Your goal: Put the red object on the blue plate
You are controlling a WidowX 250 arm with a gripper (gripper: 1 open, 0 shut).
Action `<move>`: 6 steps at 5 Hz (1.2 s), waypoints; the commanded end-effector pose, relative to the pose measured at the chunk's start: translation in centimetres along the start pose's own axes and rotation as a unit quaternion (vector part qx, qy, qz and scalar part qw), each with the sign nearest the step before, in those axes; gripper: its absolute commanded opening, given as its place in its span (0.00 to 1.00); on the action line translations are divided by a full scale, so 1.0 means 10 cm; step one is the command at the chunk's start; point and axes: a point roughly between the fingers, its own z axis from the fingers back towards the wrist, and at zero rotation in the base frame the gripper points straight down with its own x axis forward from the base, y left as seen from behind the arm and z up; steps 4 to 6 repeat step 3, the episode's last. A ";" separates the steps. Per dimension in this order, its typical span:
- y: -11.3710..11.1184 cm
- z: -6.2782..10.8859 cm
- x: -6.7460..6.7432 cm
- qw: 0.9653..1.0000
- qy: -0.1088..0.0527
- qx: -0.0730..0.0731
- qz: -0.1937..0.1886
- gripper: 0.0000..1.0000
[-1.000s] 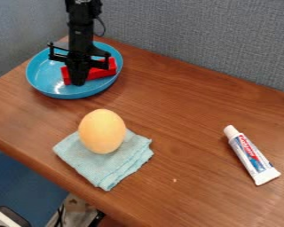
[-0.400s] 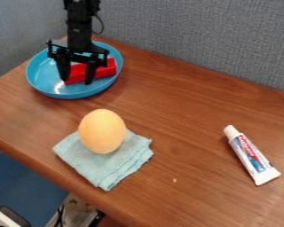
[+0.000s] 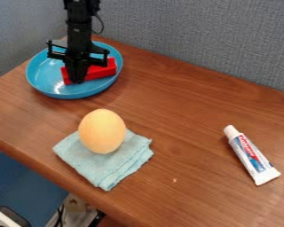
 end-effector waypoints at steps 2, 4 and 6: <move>0.10 0.23 0.05 1.000 -0.015 -0.011 0.006 1.00; 0.10 0.29 0.06 1.000 -0.009 -0.020 0.002 1.00; 0.10 0.29 0.06 1.000 -0.009 -0.020 0.002 1.00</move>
